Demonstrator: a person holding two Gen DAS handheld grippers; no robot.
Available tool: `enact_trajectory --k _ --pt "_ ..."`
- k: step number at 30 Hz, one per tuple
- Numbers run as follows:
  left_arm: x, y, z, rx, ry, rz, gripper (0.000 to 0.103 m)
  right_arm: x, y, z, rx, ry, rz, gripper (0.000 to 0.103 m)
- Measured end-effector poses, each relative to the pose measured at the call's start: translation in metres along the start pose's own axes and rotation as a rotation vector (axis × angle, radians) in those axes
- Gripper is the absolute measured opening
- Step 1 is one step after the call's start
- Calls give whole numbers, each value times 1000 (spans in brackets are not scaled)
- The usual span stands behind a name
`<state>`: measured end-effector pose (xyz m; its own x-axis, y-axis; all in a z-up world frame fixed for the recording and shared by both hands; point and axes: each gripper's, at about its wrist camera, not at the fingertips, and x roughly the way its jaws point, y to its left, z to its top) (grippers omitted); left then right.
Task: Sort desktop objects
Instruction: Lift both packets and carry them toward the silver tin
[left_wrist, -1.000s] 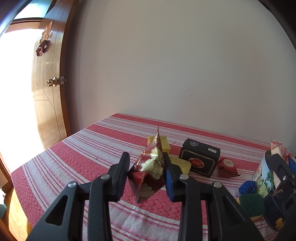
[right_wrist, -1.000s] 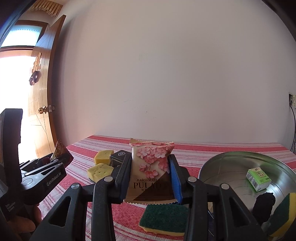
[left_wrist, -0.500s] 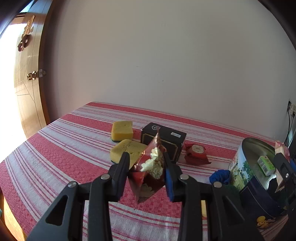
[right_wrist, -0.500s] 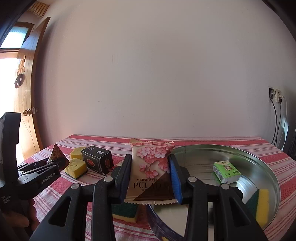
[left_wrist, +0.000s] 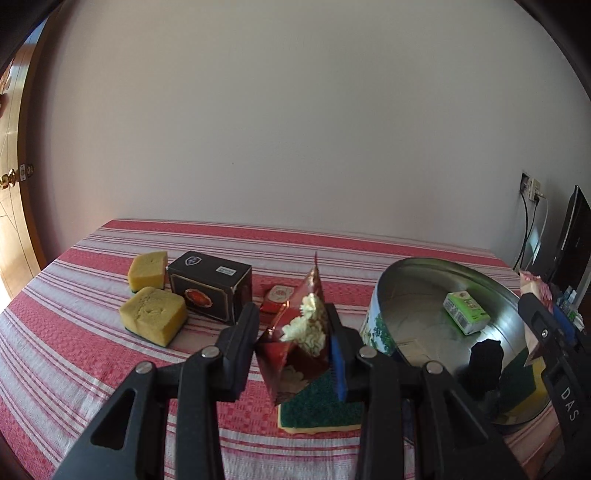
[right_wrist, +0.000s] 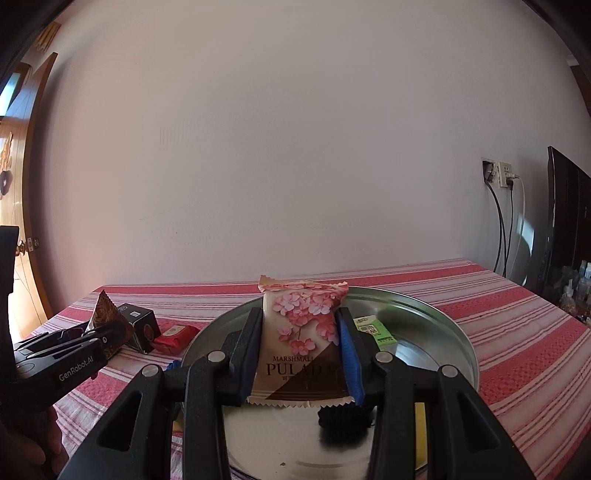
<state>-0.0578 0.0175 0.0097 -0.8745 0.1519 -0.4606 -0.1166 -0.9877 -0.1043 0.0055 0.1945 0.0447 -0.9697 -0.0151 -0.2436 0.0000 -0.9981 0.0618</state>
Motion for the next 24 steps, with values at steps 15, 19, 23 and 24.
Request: enact_trajectory --k 15,19,23,24 --pt "8 -81 9 119 -7 -141 34 -10 -75 21 3 -41 -190 42" --pt "16 -101 12 138 19 -163 34 -5 -85 27 -8 -34 -184 42" --pt "23 -120 14 159 49 -169 34 3 -98 32 -6 -25 -184 42" --pt "24 -124 14 164 50 -167 34 4 -101 32 -7 -27 -189 42"
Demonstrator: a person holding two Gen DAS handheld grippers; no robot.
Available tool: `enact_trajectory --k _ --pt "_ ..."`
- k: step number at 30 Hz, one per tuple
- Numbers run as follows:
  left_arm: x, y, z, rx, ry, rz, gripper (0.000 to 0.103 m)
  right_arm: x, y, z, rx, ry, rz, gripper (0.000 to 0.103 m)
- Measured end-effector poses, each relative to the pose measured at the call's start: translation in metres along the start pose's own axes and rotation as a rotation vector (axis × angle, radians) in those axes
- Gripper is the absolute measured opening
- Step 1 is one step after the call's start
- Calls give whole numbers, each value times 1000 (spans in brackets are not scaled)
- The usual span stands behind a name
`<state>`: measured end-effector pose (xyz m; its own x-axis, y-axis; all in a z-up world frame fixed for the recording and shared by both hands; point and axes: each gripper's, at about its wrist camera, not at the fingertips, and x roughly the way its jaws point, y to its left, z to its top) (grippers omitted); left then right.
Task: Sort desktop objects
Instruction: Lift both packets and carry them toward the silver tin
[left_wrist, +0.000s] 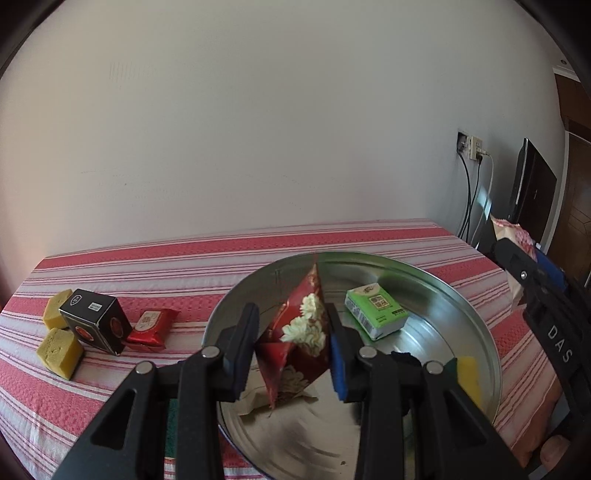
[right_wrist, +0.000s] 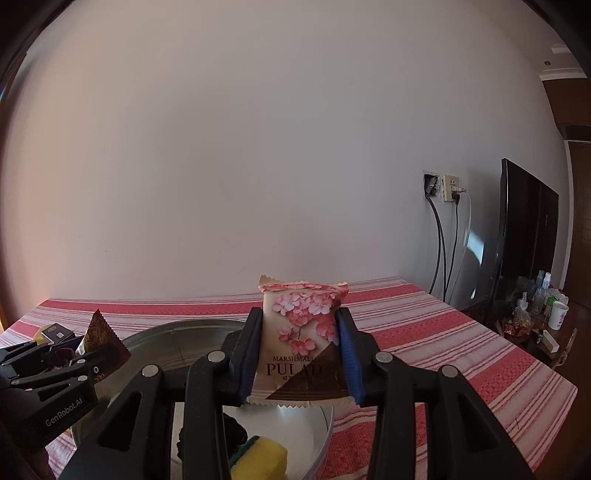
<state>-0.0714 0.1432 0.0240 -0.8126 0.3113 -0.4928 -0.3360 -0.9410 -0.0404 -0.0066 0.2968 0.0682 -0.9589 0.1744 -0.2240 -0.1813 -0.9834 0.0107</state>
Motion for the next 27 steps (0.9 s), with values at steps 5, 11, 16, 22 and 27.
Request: enact_trajectory --k 5,11,16,22,27 --pt "7 -18 1 46 14 17 34 6 -10 0 -1 1 -13 42" --pt "14 -32 5 84 35 42 34 10 -19 0 -18 3 -21 42" --pt "18 -42 4 111 61 55 34 15 -21 2 -47 16 -42 42" --pt "21 -44 3 106 77 55 34 20 -25 -2 -29 50 -30 42" --pt "24 -44 3 108 86 62 34 22 -23 -1 -32 52 -18 42"
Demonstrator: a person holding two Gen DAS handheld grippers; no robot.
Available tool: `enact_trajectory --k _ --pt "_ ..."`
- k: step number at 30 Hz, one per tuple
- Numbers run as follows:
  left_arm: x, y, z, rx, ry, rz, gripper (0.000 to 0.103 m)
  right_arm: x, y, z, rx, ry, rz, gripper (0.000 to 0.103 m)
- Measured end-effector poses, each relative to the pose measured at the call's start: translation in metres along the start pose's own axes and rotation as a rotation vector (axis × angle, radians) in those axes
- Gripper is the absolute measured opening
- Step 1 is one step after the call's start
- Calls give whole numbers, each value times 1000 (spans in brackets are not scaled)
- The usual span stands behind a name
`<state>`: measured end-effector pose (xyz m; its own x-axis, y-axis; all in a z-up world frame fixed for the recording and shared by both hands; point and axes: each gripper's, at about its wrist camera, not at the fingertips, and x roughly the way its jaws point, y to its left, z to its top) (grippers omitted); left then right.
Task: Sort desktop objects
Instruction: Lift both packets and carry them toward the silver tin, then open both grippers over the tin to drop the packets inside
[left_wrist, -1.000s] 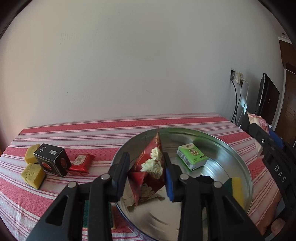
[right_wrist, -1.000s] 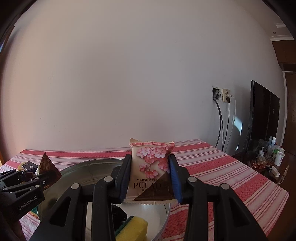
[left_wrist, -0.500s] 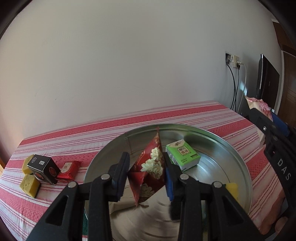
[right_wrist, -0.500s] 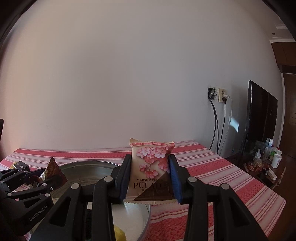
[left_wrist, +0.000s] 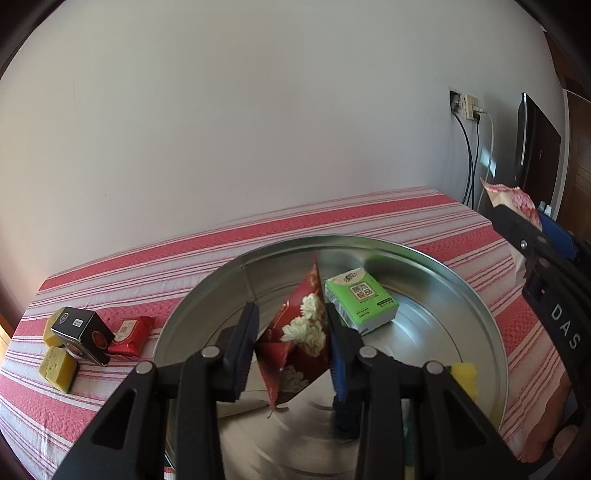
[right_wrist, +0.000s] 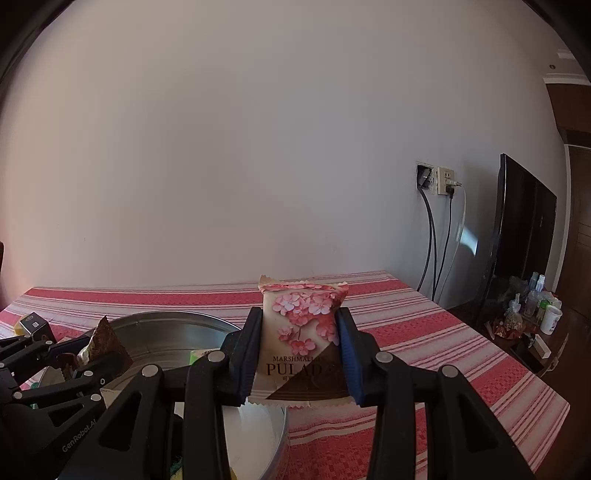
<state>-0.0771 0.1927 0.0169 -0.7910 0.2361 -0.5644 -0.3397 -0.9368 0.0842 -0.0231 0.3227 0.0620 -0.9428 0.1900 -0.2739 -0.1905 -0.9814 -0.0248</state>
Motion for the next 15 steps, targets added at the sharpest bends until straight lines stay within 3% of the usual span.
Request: enact_trajectory --k 8,15 --pt "7 5 -4 -18 37 8 34 6 10 4 -40 12 29 42" --pt "11 13 -5 -32 49 29 34 19 15 -2 -64 85 52 42"
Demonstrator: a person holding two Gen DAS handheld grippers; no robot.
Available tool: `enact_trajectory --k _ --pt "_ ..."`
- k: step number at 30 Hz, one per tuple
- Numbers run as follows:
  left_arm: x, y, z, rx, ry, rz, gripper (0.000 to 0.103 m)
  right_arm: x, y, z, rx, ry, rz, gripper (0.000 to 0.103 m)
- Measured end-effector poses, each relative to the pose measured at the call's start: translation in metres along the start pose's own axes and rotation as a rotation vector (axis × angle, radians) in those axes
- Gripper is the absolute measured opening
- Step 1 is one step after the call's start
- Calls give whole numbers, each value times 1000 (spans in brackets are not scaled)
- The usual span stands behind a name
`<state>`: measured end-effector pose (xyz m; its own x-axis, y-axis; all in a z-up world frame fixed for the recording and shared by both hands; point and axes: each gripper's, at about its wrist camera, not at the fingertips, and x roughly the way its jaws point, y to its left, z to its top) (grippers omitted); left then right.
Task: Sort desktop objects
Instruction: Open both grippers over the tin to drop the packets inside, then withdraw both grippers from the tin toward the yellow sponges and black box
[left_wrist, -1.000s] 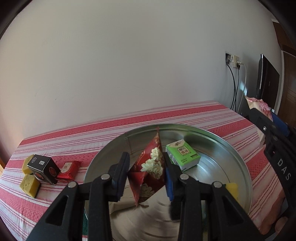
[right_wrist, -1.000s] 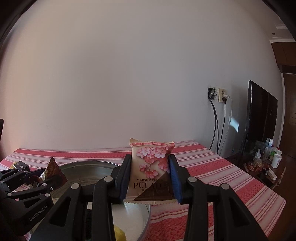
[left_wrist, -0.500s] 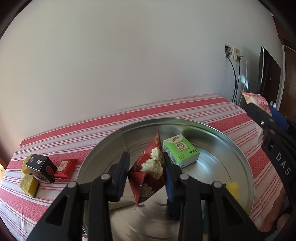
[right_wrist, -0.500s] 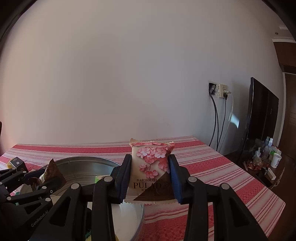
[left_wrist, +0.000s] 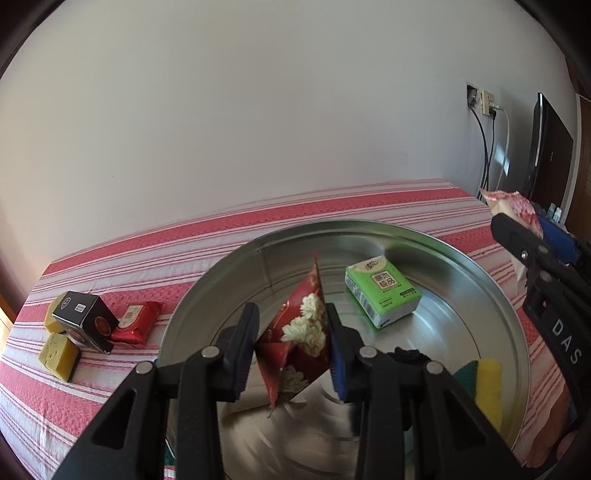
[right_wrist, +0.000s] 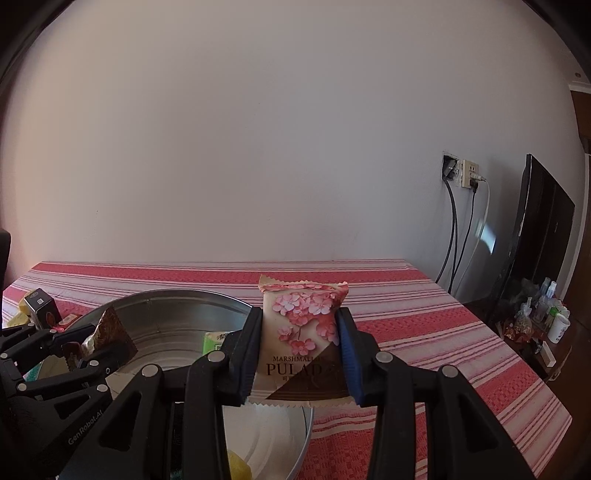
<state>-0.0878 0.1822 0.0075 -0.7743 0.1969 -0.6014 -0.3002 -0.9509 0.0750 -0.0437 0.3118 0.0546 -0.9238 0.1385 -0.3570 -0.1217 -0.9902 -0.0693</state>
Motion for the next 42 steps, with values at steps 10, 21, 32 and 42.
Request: enact_trajectory --k 10,21,32,42 --pt "6 5 1 -15 28 -17 36 8 10 0 -33 21 23 45" --pt "-26 26 2 -47 -126 53 102 -34 5 1 93 -196 10 91" --pt "-35 91 -8 -152 -177 187 102 -67 65 -1 144 -408 116 102" --pt "-40 172 -29 -211 -222 387 102 -63 140 -2 154 -457 265 102"
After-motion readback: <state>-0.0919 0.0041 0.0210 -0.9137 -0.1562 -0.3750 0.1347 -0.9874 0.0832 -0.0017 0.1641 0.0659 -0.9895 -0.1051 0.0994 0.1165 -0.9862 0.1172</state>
